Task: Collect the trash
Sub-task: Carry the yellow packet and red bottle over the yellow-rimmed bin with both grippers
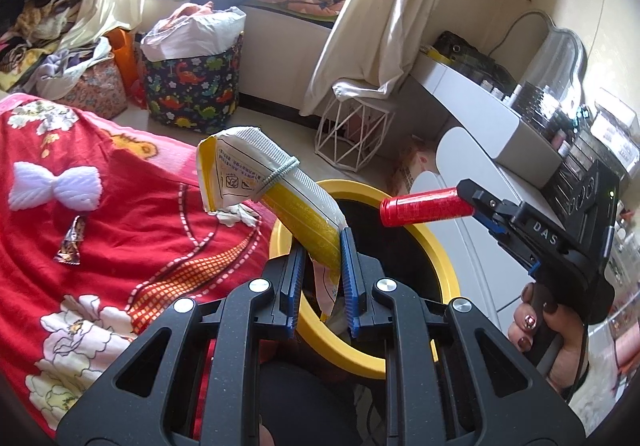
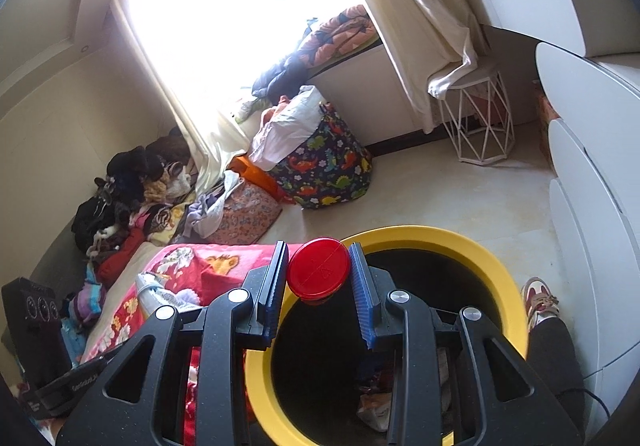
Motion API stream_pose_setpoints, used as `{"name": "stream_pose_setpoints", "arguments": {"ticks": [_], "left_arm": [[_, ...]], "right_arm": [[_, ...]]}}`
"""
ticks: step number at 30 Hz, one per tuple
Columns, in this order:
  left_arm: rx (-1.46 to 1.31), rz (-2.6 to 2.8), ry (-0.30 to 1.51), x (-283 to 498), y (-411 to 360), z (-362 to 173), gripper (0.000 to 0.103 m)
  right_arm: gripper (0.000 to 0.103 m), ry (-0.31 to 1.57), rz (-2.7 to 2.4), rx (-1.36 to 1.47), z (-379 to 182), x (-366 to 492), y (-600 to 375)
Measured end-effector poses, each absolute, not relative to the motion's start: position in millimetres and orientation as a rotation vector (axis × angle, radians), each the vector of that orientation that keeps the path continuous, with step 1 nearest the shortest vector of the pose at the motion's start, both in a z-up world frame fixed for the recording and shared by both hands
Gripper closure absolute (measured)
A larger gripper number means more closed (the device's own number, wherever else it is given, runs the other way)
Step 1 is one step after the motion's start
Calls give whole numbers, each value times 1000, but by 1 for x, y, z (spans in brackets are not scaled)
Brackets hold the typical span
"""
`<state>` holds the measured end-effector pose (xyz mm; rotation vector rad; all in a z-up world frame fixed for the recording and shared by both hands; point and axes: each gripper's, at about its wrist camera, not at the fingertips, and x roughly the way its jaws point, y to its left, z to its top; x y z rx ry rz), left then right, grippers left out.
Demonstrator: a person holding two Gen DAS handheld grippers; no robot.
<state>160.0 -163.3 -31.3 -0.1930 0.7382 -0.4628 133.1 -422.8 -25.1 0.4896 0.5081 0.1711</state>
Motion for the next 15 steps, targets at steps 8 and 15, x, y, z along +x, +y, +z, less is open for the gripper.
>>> {"name": "stream_pose_setpoints", "arguments": {"ticks": [8,15], "left_arm": [[-168,-497,752,157,-180,-35,91],[-146,-527,768,157,-193,-39,91]], "right_arm": [[73,503,126,505,-29,131,-436],[73,496,90,505,-32,129,-449]]}}
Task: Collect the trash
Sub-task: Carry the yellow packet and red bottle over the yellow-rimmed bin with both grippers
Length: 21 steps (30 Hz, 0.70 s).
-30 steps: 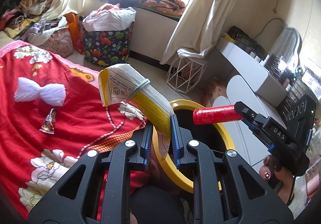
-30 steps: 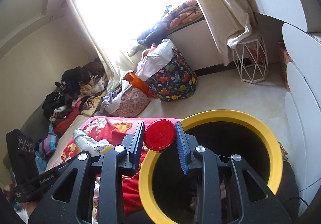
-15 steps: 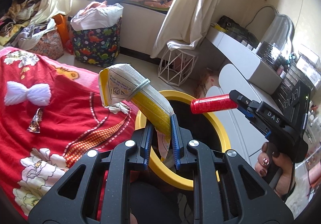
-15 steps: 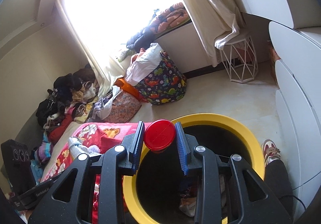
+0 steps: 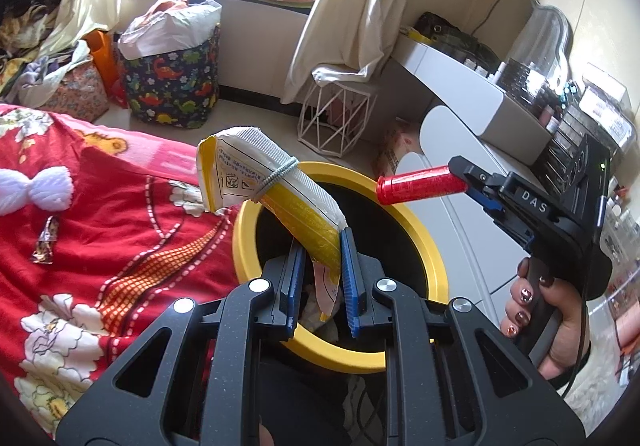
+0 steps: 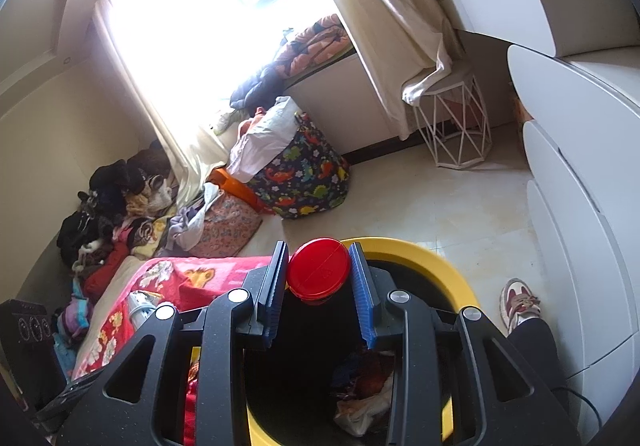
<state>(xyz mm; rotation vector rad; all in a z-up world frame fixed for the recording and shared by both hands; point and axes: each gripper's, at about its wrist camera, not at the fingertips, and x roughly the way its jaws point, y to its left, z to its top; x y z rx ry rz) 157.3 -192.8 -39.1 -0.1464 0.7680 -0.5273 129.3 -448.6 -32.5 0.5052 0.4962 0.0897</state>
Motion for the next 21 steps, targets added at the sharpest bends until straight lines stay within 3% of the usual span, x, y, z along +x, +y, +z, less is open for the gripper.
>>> {"name": "stream_pose_setpoints", "arguments": {"ticks": [21], "left_arm": [[-31,-639,872,151,-251,-73,90]], "right_arm": [[73,582,27,550,-56,137,-471]]}}
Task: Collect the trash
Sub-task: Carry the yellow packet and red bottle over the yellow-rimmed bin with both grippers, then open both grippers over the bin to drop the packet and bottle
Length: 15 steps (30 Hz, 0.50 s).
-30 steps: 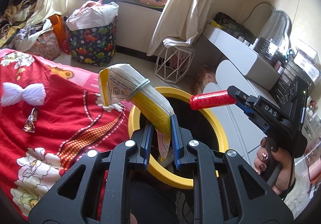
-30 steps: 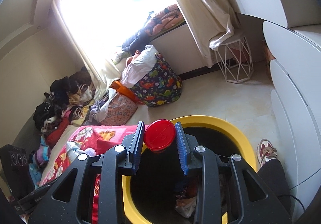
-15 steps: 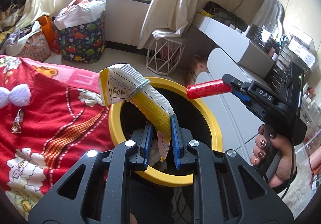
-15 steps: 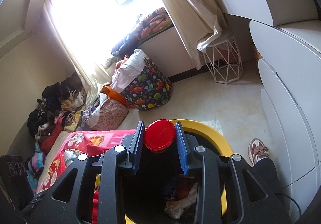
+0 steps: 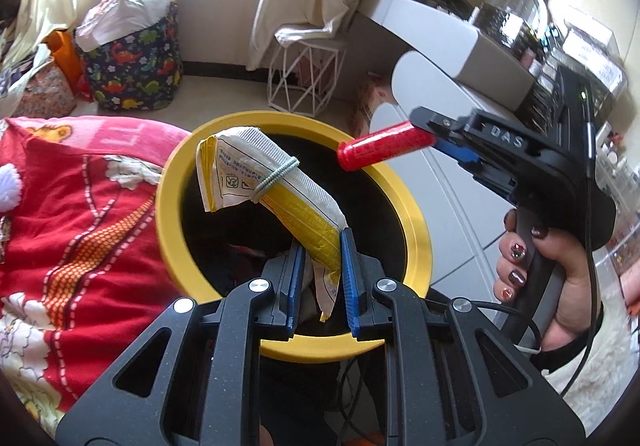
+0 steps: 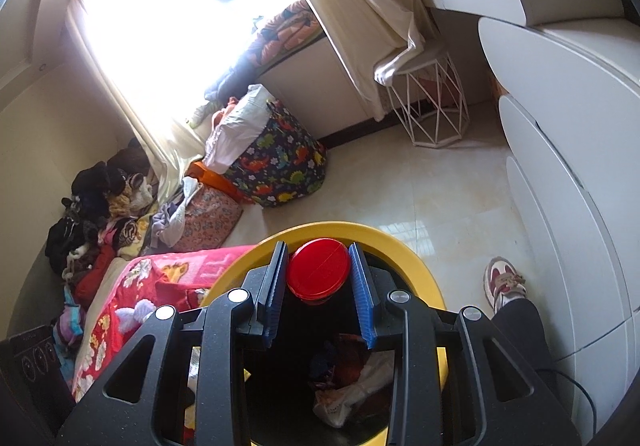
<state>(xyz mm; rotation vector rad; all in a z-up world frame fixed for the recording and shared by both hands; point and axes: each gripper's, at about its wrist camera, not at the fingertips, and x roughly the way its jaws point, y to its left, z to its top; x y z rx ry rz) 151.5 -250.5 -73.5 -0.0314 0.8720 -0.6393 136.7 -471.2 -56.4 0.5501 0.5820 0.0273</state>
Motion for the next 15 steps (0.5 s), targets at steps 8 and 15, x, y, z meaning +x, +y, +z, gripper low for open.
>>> {"name": "stream_pose_setpoints", "arguments": {"ticks": [8,15], "left_arm": [[-27,-656,930,156,-261,-89,90],[-37,-657,946,158,-264,-94,87]], "right_arm": [[73,612,24,555,-64,140,-471],[66,608,20,564,-66,140,-474]]}}
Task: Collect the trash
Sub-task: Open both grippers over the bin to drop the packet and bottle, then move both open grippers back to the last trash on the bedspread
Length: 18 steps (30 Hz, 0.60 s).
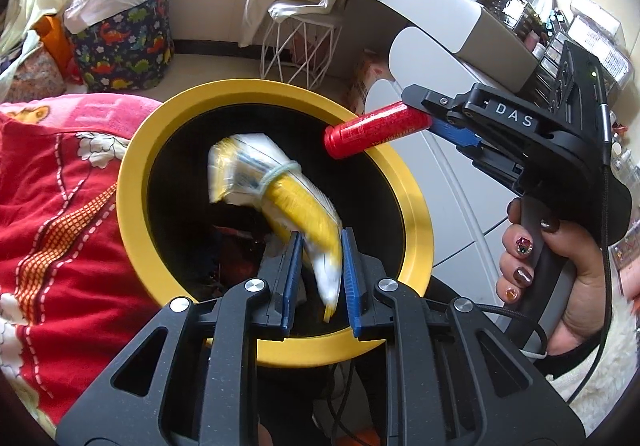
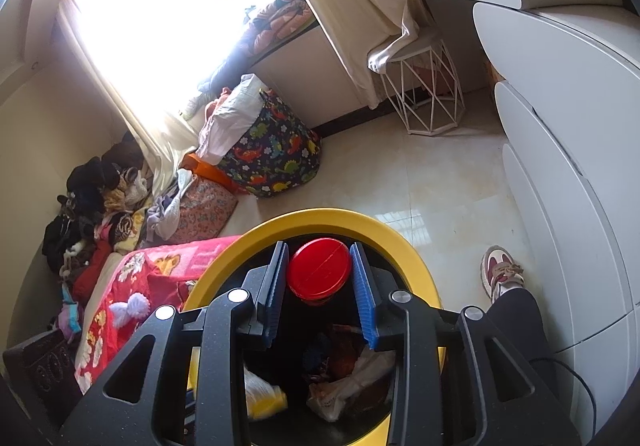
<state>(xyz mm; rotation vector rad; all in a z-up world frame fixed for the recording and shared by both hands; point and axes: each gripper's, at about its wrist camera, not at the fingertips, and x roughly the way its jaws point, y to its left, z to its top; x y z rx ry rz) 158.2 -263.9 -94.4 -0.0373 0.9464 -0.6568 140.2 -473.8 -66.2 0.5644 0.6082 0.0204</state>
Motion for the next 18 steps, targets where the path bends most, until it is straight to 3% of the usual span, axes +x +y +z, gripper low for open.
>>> {"name": "stream_pose_setpoints", "arguments": {"ticks": [3,7,8,10,12,18], "left_arm": [[-39,-651,934,157,-265,-92,65],[-70,-628,911,155,-257,-86,32],[-83,-617,901,155,-253,-84,30],[-96,-598,882,156,-248,-78,16],[-109,-580,856,155,-242,-72,11],[-106,-542,815,153,-230,-60,11]], "right_arm": [[47,607,5,577,-68,142,-475],[43,607,-5,585,-68,141,-478],[42,603,-8,582,-68,141,-477],[40,598,-7,573,-66,140,-476],[38,593,-9,557,-63,139,-472],[34,583,2,535,-56,139,-466]]}}
